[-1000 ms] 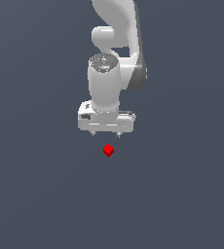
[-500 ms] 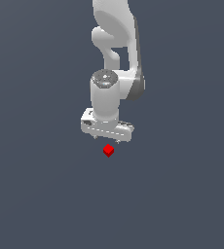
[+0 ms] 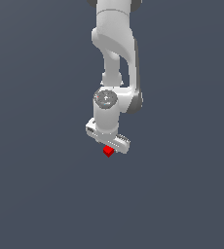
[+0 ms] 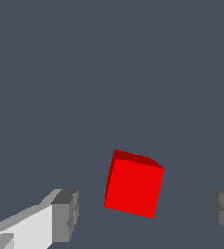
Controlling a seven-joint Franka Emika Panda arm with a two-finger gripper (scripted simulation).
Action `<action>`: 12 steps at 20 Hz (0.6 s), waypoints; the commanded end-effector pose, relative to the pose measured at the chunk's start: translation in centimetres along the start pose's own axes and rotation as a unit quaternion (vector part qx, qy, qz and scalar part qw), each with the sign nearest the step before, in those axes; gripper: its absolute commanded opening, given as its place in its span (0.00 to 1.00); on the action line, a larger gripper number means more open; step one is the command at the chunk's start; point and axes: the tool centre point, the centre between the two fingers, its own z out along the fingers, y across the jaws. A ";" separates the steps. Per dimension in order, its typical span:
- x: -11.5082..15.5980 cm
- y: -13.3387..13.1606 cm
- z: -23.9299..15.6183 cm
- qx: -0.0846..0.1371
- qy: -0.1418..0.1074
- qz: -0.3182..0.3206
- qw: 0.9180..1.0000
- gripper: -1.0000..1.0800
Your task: Pick up the red cube and move it to a goal position.
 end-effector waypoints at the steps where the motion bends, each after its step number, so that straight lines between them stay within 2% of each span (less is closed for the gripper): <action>1: -0.1 0.0 1.5 -0.001 -0.003 0.032 0.999 0.96; 12: -0.5 -0.2 5.0 -0.001 -0.010 0.107 0.994 0.96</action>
